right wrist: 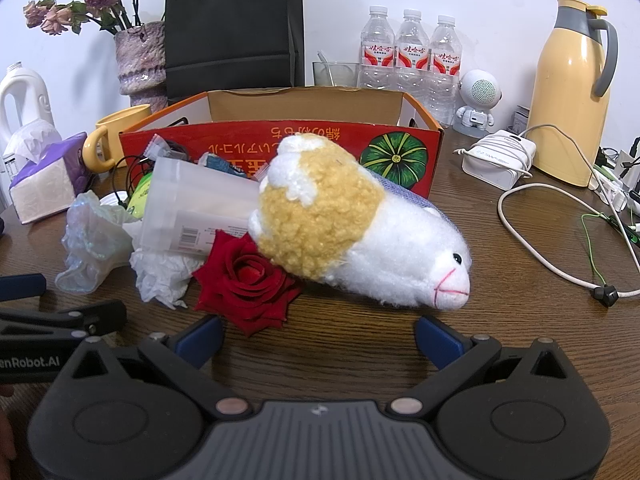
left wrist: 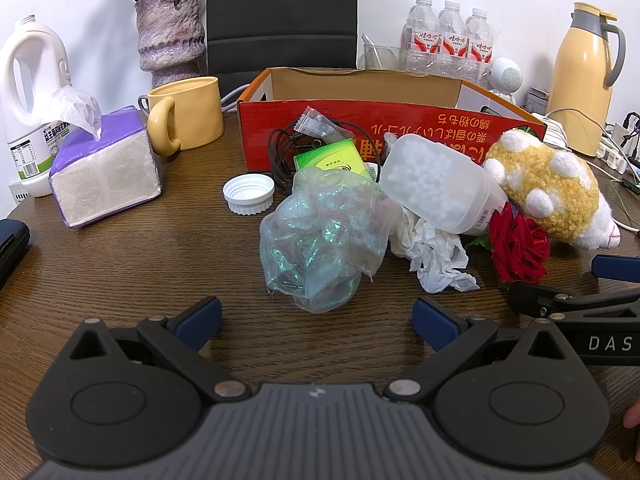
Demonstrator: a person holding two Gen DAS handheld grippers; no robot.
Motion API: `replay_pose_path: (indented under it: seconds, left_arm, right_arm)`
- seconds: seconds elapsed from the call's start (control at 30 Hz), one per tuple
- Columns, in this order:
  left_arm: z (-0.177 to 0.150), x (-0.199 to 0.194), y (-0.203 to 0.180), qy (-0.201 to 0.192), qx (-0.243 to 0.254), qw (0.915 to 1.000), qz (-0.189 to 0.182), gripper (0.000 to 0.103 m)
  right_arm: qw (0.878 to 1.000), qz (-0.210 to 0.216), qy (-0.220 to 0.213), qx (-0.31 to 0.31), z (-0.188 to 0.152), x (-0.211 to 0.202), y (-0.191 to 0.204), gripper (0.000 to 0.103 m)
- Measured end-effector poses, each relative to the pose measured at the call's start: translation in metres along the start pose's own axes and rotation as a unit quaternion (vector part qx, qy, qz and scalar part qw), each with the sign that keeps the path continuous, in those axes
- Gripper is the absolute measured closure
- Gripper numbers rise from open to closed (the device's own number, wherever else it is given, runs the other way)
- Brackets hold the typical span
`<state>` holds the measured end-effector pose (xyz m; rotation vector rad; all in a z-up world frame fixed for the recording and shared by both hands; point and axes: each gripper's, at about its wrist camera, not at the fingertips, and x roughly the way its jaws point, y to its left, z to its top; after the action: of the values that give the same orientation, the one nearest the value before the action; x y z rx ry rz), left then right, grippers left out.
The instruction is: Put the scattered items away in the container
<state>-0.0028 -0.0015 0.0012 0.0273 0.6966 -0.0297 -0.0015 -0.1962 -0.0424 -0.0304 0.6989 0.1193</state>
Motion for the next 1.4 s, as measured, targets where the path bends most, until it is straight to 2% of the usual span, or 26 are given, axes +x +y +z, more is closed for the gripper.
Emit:
replay_pose_path:
  seconds: [0.3, 0.4, 0.47, 0.6, 0.7, 0.83, 0.87, 1.0, 1.1, 1.23, 1.27, 1.4]
  left_arm:
    - [0.0, 0.001, 0.003, -0.001, -0.002, 1.0, -0.004, 0.0]
    - [-0.003, -0.003, 0.005, -0.004, 0.003, 0.9998, -0.017, 0.0]
    - [-0.004, -0.01, 0.013, -0.005, -0.003, 0.9991, -0.042, 0.0]
    - [0.003, -0.022, 0.034, -0.043, -0.034, 0.9961, -0.068, 0.0]
    - [0.017, -0.011, 0.041, -0.034, -0.037, 0.9966, -0.066, 0.0]
    - [0.026, 0.004, 0.045, -0.034, -0.031, 0.9972, -0.06, 0.002]
    - [0.027, 0.007, 0.045, -0.028, -0.028, 0.9974, -0.06, 0.005]
    - [0.03, 0.017, 0.045, -0.01, -0.017, 0.9971, -0.074, 0.042]
    - [0.03, 0.018, 0.046, -0.006, -0.015, 0.9966, -0.081, 0.06]
    - [0.029, 0.008, 0.047, -0.019, -0.006, 0.9958, -0.089, 0.07]
    - [0.028, 0.003, 0.047, -0.025, -0.001, 0.9956, -0.091, 0.07]
    - [0.026, -0.011, 0.047, -0.039, 0.006, 0.9951, -0.091, 0.072]
  right_arm:
    - [1.0, 0.0, 0.0, 0.0, 0.0, 0.0, 0.0, 0.0]
    - [1.0, 0.002, 0.0, -0.001, -0.003, 0.002, 0.0, 0.0]
    - [1.0, 0.007, 0.001, -0.006, -0.004, 0.001, -0.002, 0.0]
    - [0.999, 0.048, -0.007, -0.003, -0.007, -0.012, -0.003, 0.0]
    - [0.998, 0.064, -0.03, -0.002, -0.002, -0.022, 0.0, 0.003]
    - [0.995, 0.011, -0.082, -0.048, 0.009, -0.038, 0.002, 0.005]
    - [0.994, 0.001, -0.088, -0.066, 0.01, -0.038, 0.001, 0.005]
    - [0.987, -0.035, -0.089, -0.133, 0.019, -0.029, -0.017, 0.004]
    - [0.985, 0.006, -0.062, -0.164, 0.026, -0.019, -0.038, 0.004]
    - [0.978, 0.048, -0.024, -0.199, 0.033, 0.002, -0.048, 0.008]
    - [0.975, 0.061, -0.024, -0.214, 0.034, 0.004, -0.047, 0.013]
    - [0.963, 0.111, -0.026, -0.245, 0.041, 0.017, -0.047, 0.017]
